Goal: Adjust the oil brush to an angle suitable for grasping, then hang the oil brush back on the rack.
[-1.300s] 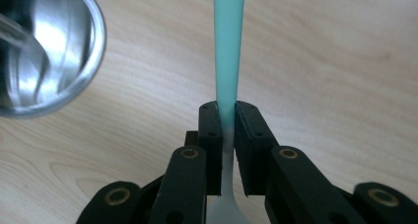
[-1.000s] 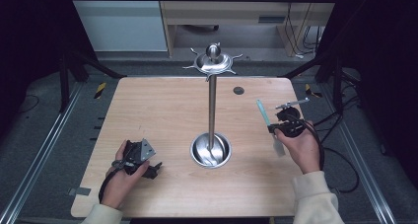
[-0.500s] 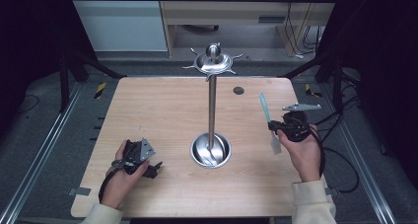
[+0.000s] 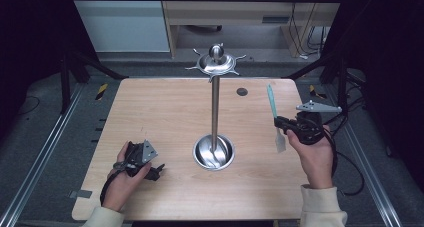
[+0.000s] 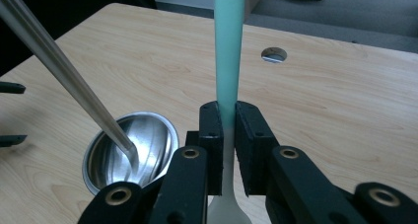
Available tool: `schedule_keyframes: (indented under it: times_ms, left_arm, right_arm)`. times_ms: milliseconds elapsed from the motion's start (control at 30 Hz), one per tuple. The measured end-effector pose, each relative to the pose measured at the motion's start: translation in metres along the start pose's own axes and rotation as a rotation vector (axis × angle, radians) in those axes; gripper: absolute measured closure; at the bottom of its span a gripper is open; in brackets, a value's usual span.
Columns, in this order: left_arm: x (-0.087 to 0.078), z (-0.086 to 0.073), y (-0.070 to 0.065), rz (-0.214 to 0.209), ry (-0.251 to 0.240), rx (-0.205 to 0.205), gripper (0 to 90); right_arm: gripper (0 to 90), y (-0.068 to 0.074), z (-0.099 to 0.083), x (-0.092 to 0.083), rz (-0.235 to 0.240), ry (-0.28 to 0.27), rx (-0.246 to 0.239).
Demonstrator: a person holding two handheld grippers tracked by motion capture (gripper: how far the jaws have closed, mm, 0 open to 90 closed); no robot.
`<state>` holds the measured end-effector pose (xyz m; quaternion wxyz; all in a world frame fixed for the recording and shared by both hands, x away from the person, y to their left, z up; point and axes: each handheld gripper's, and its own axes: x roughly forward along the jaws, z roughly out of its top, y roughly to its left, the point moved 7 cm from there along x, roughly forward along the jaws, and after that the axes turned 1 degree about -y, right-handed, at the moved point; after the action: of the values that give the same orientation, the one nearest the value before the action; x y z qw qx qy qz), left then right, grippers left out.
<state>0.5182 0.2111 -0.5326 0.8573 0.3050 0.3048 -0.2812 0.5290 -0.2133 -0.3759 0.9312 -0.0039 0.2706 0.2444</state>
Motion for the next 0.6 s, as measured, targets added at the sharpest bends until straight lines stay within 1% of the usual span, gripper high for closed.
schedule_keyframes:
  times_ms: [133, 333, 433, 600]
  left_arm:
    - [0.000, 0.000, 0.000, 0.003, 0.000, 0.003, 3.1]
    - [-0.001, 0.000, 0.000, 0.000, 0.001, 0.002, 3.1]
    - [0.000, 0.000, 0.000, 0.000, 0.001, 0.002, 3.1]
    - [0.000, 0.000, 0.001, 0.004, -0.002, 0.005, 3.1]
  right_arm:
    - [82.3, 0.003, 0.004, -0.005, 0.024, -0.028, -0.002]
    - [82.3, 0.011, 0.012, -0.013, 0.044, -0.063, -0.011]
    - [82.3, 0.016, 0.016, -0.018, 0.052, -0.081, -0.024]
    - [82.3, 0.022, 0.023, -0.024, 0.069, -0.122, -0.036]
